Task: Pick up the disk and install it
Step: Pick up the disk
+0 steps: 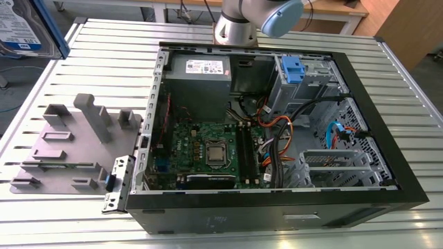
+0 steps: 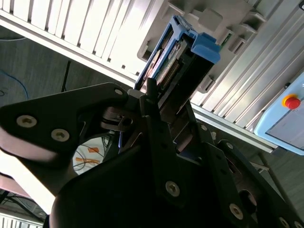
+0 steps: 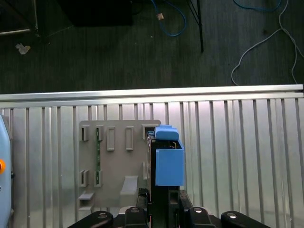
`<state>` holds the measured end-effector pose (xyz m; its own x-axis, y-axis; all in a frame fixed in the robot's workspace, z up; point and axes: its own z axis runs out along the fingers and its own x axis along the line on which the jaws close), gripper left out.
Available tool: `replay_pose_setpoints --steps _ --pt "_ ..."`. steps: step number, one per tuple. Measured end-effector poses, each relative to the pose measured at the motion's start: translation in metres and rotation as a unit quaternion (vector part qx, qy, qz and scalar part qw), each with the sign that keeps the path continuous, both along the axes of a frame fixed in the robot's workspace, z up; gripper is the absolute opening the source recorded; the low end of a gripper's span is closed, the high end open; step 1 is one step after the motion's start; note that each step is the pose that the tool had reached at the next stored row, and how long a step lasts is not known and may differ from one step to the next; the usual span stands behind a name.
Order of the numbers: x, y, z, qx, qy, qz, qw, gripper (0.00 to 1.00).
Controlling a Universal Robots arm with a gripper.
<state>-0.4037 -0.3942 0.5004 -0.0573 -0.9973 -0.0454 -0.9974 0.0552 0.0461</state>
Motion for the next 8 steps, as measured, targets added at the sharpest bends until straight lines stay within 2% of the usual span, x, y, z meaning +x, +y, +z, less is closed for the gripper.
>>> replay_pose_setpoints --steps 8 --pt "0.0078 0.0000 0.0000 0.0000 0.0000 0.000 1.00000 0.35"
